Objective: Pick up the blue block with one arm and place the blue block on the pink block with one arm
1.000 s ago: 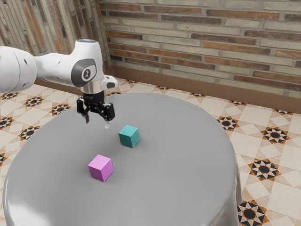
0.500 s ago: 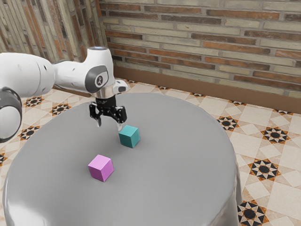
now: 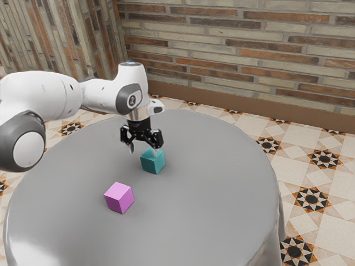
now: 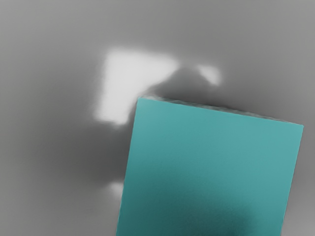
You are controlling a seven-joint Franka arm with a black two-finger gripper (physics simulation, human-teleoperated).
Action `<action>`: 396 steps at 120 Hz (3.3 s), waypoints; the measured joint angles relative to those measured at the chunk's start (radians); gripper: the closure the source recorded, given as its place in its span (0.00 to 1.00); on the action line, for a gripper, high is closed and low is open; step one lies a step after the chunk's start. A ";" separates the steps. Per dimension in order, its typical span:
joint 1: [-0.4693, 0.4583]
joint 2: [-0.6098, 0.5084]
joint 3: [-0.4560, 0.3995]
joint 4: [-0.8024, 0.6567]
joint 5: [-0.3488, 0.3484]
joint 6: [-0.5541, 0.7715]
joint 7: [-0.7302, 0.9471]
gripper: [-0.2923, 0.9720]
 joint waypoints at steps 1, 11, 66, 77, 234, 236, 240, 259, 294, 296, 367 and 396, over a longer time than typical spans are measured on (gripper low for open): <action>0.000 0.003 0.000 0.003 0.000 0.000 0.000 0.23; 0.000 0.030 -0.004 0.021 -0.001 -0.001 -0.002 0.23; 0.001 0.119 -0.006 0.086 -0.019 0.002 -0.011 0.25; 0.002 0.121 -0.006 0.087 -0.023 0.002 -0.011 0.34; 0.019 -0.382 -0.032 -0.456 0.008 0.030 0.036 0.50; 0.019 -0.392 -0.031 -0.466 0.009 0.031 0.037 0.50; 0.020 -0.410 -0.031 -0.486 0.011 0.032 0.041 0.50; 0.021 -0.478 -0.025 -0.583 0.038 0.036 0.058 0.50; 0.021 -0.536 -0.023 -0.668 0.070 0.040 0.082 0.50; 0.021 -0.538 -0.023 -0.670 0.071 0.040 0.083 0.50; 0.018 -0.543 -0.029 -0.704 0.070 0.059 0.115 0.29; 0.018 -0.597 -0.029 -0.671 0.069 0.053 0.124 0.25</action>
